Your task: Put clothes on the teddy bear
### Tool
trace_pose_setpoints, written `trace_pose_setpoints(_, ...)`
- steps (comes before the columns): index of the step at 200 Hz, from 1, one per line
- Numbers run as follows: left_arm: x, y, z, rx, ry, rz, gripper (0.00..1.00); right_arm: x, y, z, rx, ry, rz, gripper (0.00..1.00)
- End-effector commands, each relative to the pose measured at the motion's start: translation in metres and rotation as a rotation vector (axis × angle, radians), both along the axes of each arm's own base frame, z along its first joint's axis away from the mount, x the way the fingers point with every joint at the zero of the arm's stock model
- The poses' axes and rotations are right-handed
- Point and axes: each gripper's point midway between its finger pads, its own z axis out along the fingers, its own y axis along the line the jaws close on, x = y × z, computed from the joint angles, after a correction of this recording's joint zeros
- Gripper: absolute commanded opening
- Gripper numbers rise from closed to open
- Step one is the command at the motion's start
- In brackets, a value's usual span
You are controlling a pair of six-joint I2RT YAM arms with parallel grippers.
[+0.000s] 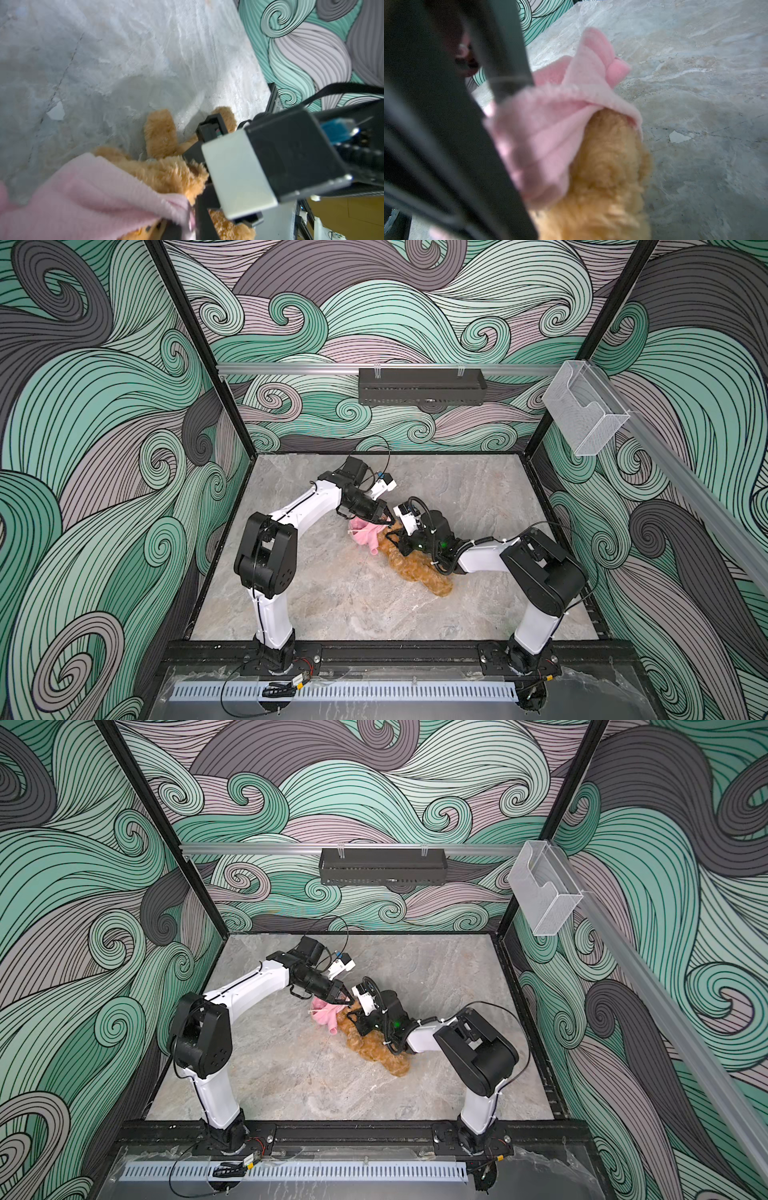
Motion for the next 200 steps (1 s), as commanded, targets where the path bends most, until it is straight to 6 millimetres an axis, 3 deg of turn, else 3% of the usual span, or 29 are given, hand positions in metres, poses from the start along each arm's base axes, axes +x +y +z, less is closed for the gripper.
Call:
trace_pose_setpoints(1, -0.007, -0.022, 0.019, -0.125, 0.013, -0.036, 0.16, -0.007, 0.012, 0.012, 0.063, -0.078, 0.054, 0.16)
trace_pose_setpoints(38, -0.015, -0.033, 0.018, -0.197, 0.084, -0.037, 0.20, -0.004, 0.008, 0.029, 0.127, -0.145, 0.016, 0.16)
trace_pose_setpoints(76, -0.017, -0.037, 0.023, -0.247, 0.111, -0.029, 0.30, -0.003, 0.007, 0.042, 0.151, -0.179, 0.005, 0.16)
trace_pose_setpoints(153, -0.004, -0.017, 0.040, -0.136, -0.026, 0.048, 0.59, -0.007, 0.001, 0.041, 0.141, -0.210, 0.007, 0.15)
trace_pose_setpoints(200, 0.001, -0.006, 0.051, -0.099, -0.087, 0.097, 0.69, -0.010, 0.000, 0.043, 0.150, -0.232, 0.019, 0.14)
